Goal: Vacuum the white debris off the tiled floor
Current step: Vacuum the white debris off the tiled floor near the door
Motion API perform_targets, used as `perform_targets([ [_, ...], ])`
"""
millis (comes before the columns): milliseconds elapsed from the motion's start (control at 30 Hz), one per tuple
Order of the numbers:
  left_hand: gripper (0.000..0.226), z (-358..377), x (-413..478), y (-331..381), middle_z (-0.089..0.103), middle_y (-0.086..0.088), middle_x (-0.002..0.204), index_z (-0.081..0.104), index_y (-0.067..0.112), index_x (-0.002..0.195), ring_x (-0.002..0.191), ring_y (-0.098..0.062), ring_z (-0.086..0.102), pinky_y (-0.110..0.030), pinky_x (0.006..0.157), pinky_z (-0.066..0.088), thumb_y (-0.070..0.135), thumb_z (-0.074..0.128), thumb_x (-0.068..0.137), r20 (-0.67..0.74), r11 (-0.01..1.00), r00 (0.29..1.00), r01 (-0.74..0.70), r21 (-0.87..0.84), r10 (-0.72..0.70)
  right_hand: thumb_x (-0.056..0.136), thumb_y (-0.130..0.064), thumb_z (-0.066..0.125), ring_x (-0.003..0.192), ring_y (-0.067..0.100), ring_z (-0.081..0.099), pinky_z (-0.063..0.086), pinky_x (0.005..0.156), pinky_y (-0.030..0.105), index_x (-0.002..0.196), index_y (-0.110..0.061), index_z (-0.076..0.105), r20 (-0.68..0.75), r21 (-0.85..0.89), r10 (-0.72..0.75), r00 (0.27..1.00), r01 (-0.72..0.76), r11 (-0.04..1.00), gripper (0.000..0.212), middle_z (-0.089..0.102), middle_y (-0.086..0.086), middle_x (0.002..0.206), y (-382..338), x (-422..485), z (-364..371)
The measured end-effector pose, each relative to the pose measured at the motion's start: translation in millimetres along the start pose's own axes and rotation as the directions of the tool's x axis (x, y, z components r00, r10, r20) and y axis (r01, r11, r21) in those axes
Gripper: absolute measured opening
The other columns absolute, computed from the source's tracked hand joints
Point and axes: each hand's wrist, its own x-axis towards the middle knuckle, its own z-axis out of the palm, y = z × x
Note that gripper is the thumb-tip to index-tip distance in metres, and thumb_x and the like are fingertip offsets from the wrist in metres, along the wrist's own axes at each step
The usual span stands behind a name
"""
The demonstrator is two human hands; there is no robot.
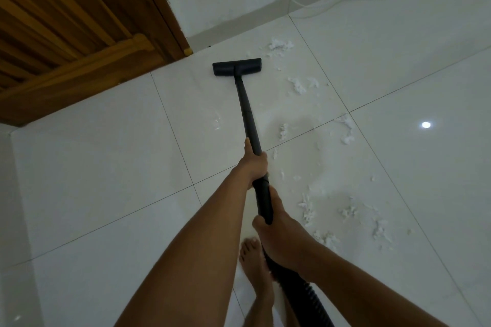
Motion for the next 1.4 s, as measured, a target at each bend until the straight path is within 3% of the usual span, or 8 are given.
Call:
perform_targets([
  [267, 0.072, -12.6, 15.3, 15.9, 0.056, -0.01, 0.086, -0.015, 0.042, 0.156, 0.069, -0.018, 0.056, -0.031, 0.062, 0.052, 0.029, 0.036, 0.106, 0.001, 1.0, 1.0, -0.004, 0.015, 0.003, 0.106, -0.023, 0.039, 0.052, 0.01, 0.061, 0.044, 0.039, 0.016, 0.157, -0.047, -0.009, 0.003, 0.005, -0.007, 1.0, 0.007, 1.0, 0.074, 0.061, 0.005, 0.095, -16.6, 19.2, -3.3],
  [433, 0.072, -18.3, 26.5, 22.6, 0.062, -0.021, 0.112, -0.015, 0.043, 0.156, 0.075, -0.02, 0.058, -0.039, 0.08, 0.057, 0.031, 0.036, 0.106, -0.012, 0.999, 1.0, -0.007, 0.031, 0.008, 0.106, -0.025, 0.039, 0.057, 0.01, 0.063, 0.046, 0.041, 0.017, 0.157, -0.046, -0.008, -0.005, -0.002, -0.011, 1.0, 0.011, 1.0, 0.073, 0.058, -0.001, 0.092, -22.0, 32.5, -4.9],
  [567, 0.072, -21.5, 31.8, 28.8, 0.06, -0.014, 0.091, -0.015, 0.043, 0.156, 0.072, -0.02, 0.058, -0.035, 0.07, 0.055, 0.031, 0.036, 0.106, -0.021, 0.999, 1.0, -0.011, 0.033, 0.012, 0.106, -0.025, 0.039, 0.053, 0.01, 0.06, 0.046, 0.041, 0.019, 0.156, -0.049, -0.007, 0.011, 0.017, -0.011, 1.0, 0.01, 1.0, 0.073, 0.063, 0.008, 0.097, -27.2, 37.6, -10.1],
  [733, 0.071, -25.0, 35.1, 36.0, 0.057, -0.012, 0.105, -0.014, 0.041, 0.156, 0.074, -0.017, 0.057, -0.032, 0.063, 0.052, 0.029, 0.035, 0.107, -0.025, 0.999, 1.0, -0.014, 0.039, 0.015, 0.105, -0.024, 0.04, 0.05, 0.009, 0.06, 0.048, 0.043, 0.019, 0.157, -0.049, -0.007, 0.007, 0.02, -0.013, 1.0, 0.013, 1.0, 0.074, 0.063, 0.009, 0.097, -30.2, 47.4, -10.4],
  [967, 0.07, -30.1, 39.0, 43.6, 0.057, -0.011, 0.1, -0.013, 0.041, 0.157, 0.071, -0.016, 0.056, -0.03, 0.056, 0.048, 0.029, 0.035, 0.107, -0.035, 0.999, 0.999, -0.013, 0.05, 0.014, 0.106, -0.023, 0.04, 0.05, 0.009, 0.059, 0.046, 0.041, 0.018, 0.157, -0.048, -0.005, 0.008, 0.024, -0.02, 1.0, 0.02, 1.0, 0.073, 0.06, 0.009, 0.091, -36.9, 54.3, -13.1],
  [1200, 0.071, -34.1, 37.2, 43.7, 0.057, -0.012, 0.103, -0.013, 0.04, 0.157, 0.071, -0.016, 0.057, -0.029, 0.057, 0.048, 0.029, 0.036, 0.106, -0.035, 0.999, 0.999, -0.012, 0.047, 0.014, 0.106, -0.021, 0.041, 0.052, 0.011, 0.058, 0.046, 0.043, 0.016, 0.157, -0.048, -0.003, 0.01, 0.04, -0.032, 0.999, 0.032, 0.999, 0.072, 0.058, 0.01, 0.092, -40.4, 53.2, -11.1],
  [1300, 0.071, -32.5, 29.8, 39.8, 0.056, -0.008, 0.094, -0.012, 0.04, 0.157, 0.07, -0.016, 0.056, -0.03, 0.058, 0.05, 0.029, 0.036, 0.107, -0.032, 0.999, 0.999, -0.008, 0.031, 0.009, 0.107, -0.021, 0.041, 0.051, 0.008, 0.057, 0.044, 0.04, 0.014, 0.158, -0.045, -0.002, 0.014, 0.022, -0.028, 1.0, 0.027, 0.999, 0.072, 0.059, 0.01, 0.1, -42.1, 42.1, -10.5],
  [1400, 0.07, -29.7, 15.4, 36.4, 0.056, -0.007, 0.086, -0.011, 0.041, 0.157, 0.068, -0.017, 0.055, -0.033, 0.064, 0.055, 0.029, 0.037, 0.107, -0.036, 1.0, 0.999, -0.01, 0.005, 0.01, 0.107, -0.021, 0.04, 0.043, 0.005, 0.054, 0.042, 0.039, 0.014, 0.158, -0.045, -0.003, 0.026, -0.004, -0.033, 0.999, 0.034, 0.999, 0.071, 0.06, 0.009, 0.094, -42.9, 24.0, -11.6],
])
